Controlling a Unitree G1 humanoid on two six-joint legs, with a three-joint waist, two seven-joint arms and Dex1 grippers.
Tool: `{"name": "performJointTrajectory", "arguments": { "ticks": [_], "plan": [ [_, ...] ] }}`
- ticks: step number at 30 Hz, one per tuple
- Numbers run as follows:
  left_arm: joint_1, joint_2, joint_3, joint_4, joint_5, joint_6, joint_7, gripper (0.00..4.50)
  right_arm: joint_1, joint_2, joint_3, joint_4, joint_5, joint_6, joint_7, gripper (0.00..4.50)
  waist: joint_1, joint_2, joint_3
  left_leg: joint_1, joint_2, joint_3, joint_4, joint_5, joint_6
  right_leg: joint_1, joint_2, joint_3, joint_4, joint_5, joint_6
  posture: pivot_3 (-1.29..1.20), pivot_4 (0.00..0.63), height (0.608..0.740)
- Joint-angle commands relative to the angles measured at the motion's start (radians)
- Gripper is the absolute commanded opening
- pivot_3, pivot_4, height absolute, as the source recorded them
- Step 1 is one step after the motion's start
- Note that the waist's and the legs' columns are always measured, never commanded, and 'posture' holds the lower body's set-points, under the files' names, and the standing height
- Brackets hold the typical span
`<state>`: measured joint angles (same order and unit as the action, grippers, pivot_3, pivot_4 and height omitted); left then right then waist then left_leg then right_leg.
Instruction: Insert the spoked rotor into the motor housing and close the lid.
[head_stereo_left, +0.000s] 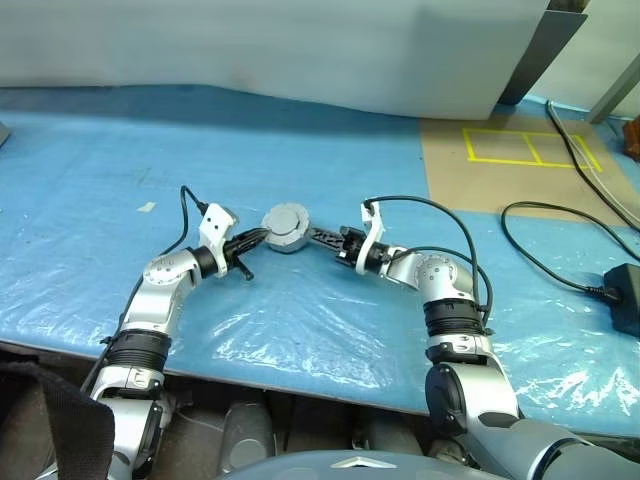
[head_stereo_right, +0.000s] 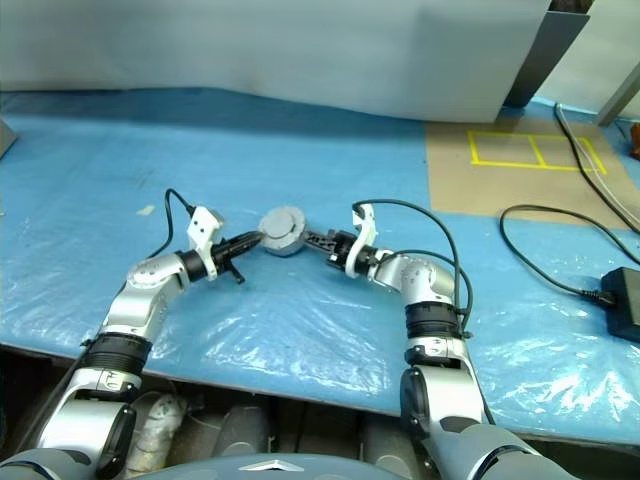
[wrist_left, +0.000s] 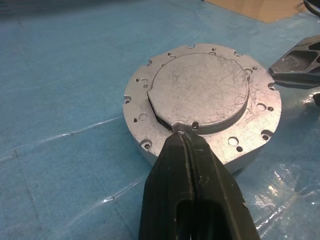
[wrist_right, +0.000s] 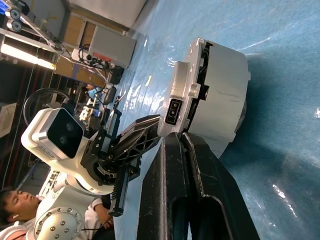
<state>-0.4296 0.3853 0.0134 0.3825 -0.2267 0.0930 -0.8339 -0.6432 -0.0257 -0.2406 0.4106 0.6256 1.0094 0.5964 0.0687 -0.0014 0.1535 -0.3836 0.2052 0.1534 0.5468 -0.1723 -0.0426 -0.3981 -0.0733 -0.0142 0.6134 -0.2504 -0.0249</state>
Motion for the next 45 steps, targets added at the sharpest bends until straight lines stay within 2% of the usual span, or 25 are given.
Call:
{"name": "performJointTrajectory", "arguments": {
  "ticks": [1,3,6,12,39,42,45],
  "plan": [
    [0.004,0.003,-0.005,0.002,0.007,0.002,0.001,0.0,-0.015,0.004,0.027,-0.001,-0.001,-0.025,0.007,0.03,-0.001,0.0,0.0,0.0,0.0,0.0,0.0,0.0,0.0,0.0,0.0,0.0,0.0,0.0,0.0,0.0,0.15,0.74],
    [0.005,0.003,-0.006,0.001,0.007,0.002,0.002,0.0,0.006,-0.013,0.064,-0.031,-0.027,-0.076,0.039,0.03,-0.001,0.0,0.0,0.0,0.0,0.0,0.0,0.0,0.0,0.0,0.0,0.0,0.001,0.0,0.0,0.0,0.15,0.74],
    [0.004,0.004,-0.006,0.002,0.008,0.002,0.002,0.0,0.027,-0.017,0.073,-0.057,-0.037,-0.138,0.049,0.63,0.0,0.0,0.0,0.0,0.0,0.0,0.0,0.0,0.0,0.0,0.0,0.0,0.001,0.0,0.0,0.0,0.15,0.74],
    [0.001,0.004,-0.008,0.009,0.01,-0.002,0.003,0.0,0.014,-0.026,0.063,-0.012,-0.02,-0.094,0.033,2.57,0.001,0.0,0.0,0.0,0.0,0.0,0.0,0.0,0.0,0.0,0.0,0.0,0.001,0.0,0.0,0.0,0.15,0.74],
    [-0.013,-0.001,-0.013,0.027,0.02,-0.013,0.003,0.0,-0.049,0.053,-0.019,0.166,-0.01,-0.152,-0.043,2.57,0.001,0.0,0.0,0.0,0.0,0.0,0.0,0.0,0.0,0.0,0.0,0.0,0.001,0.0,0.0,0.0,0.15,0.74],
    [-0.014,0.0,-0.013,0.03,0.022,-0.015,0.002,0.0,-0.047,0.045,-0.02,0.154,-0.006,-0.151,-0.034,2.0,0.001,0.0,0.0,0.0,0.0,0.0,0.0,0.0,0.0,0.0,0.0,0.0,0.001,0.0,0.0,0.0,0.15,0.74],
    [-0.018,-0.001,-0.012,0.035,0.023,-0.016,0.002,0.0,-0.044,0.04,-0.015,0.147,-0.005,-0.15,-0.028,1.12,0.002,0.0,0.0,0.001,0.0,0.0,0.0,0.0,0.0,0.001,0.0,0.0,0.001,0.0,0.0,0.0,0.15,0.74]
  ]
}}
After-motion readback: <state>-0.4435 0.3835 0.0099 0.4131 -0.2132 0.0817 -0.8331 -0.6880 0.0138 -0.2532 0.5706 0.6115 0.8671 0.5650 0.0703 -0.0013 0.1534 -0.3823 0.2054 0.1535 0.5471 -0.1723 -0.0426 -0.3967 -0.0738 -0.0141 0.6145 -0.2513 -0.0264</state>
